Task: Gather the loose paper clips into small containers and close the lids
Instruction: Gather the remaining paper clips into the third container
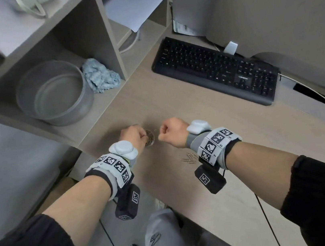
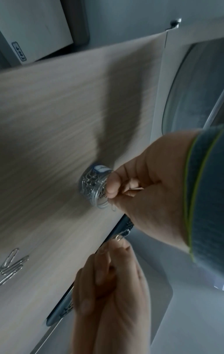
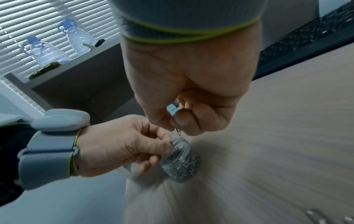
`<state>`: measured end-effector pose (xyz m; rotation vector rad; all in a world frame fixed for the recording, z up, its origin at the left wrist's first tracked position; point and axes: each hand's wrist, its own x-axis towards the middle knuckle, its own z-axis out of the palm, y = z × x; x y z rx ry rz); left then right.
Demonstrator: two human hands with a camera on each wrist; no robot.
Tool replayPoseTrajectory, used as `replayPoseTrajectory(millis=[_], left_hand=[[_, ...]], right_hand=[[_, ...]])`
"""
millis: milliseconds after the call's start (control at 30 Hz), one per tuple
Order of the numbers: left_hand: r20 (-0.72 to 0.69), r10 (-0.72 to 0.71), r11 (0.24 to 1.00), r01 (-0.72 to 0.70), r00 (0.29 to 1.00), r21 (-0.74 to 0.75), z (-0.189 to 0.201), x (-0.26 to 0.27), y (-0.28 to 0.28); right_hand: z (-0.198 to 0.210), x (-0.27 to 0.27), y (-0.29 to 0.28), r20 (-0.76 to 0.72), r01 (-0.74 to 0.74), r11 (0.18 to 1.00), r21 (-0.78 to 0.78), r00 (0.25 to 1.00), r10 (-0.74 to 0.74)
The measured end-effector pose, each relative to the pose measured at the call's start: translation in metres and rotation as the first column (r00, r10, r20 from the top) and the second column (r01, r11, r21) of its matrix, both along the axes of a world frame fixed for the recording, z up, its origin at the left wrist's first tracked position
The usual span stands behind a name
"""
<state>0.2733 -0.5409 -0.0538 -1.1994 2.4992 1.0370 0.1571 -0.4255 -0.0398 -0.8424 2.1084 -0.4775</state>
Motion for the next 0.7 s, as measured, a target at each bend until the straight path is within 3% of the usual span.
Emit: replayPoseTrajectory(millis=[167,400,533,700], left_hand=[[-0.066,0.005,0.992,0.003,0.998,0.123,0.004,0.005,-0.001],[-0.096,0.046,0.999,-0.048,0.994,-0.016,0.006,0.020,-0.013],[-0.062,0.021,0.998,-0.024,0.998,-0.057,0.007,0.022,-0.008],[-0.093,-0.076,0.997,0.079,0.993,0.026,0.002,0.008,0.029]], right_hand=[[-0.002,0.003,-0.024,0.005,0.002,1.000,0.031,1.000,-0.003],[-0.011,0.006,-0.029,0.079,-0.004,1.000,0.025,0.997,0.002],[-0.010,-0.004,-0.010,0.087,0.044,0.999,0.009,0.995,-0.045],[-0.021,-0.029,0.049,-0.063,0.047,0.992,0.117,0.997,-0.039]])
